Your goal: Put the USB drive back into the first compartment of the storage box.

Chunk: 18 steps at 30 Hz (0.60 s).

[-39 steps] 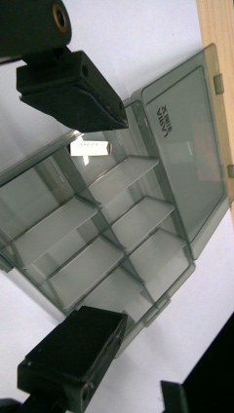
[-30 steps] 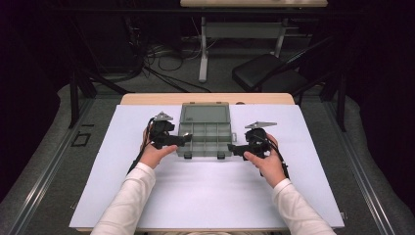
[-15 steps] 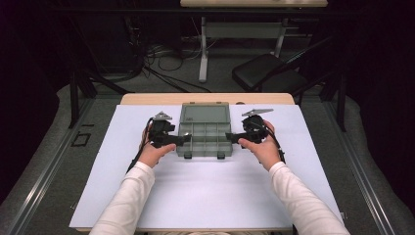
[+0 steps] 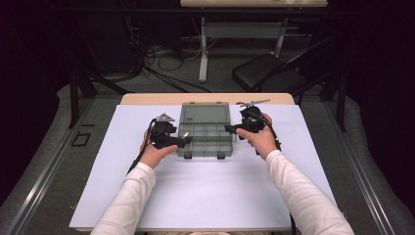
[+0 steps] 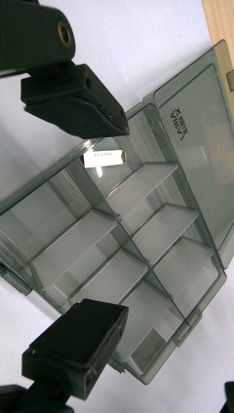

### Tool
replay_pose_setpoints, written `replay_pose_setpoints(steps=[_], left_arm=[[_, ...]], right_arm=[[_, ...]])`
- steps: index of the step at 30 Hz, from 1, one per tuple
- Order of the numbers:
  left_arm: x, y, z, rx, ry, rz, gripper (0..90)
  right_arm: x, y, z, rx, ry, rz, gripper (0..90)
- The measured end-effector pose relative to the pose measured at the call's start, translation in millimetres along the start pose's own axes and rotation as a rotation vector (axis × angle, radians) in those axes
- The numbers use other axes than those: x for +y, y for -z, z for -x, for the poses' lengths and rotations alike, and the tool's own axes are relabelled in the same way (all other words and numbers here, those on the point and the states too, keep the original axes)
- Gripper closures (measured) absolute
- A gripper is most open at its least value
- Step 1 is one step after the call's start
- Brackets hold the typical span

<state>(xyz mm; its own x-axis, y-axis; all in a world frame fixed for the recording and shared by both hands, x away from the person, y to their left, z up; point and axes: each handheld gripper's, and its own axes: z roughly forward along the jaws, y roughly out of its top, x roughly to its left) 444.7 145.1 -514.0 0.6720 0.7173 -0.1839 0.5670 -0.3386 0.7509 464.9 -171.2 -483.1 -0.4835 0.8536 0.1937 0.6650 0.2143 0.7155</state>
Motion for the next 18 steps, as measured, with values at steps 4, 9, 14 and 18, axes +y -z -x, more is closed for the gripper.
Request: replay_pose_setpoints(steps=[4,9,14,18], left_arm=[[0.0,0.6,0.1,0.007,0.001,0.002,14.9],[-0.5,-0.1,1.2,0.014,-0.002,0.006,15.4],[-0.9,-0.5,1.3,0.019,-0.009,0.003,16.0],[-2.3,-1.1,-0.2,0.026,-0.01,-0.003,16.2]], right_arm=[[9.2,-4.8,-0.5,-0.007,0.009,-0.014,18.0],[23.1,-11.1,1.8,-0.013,0.005,-0.022,18.8],[29.5,-15.2,2.1,-0.025,0.013,-0.038,20.3],[34.9,-19.6,1.6,-0.038,0.015,-0.042,20.8]])
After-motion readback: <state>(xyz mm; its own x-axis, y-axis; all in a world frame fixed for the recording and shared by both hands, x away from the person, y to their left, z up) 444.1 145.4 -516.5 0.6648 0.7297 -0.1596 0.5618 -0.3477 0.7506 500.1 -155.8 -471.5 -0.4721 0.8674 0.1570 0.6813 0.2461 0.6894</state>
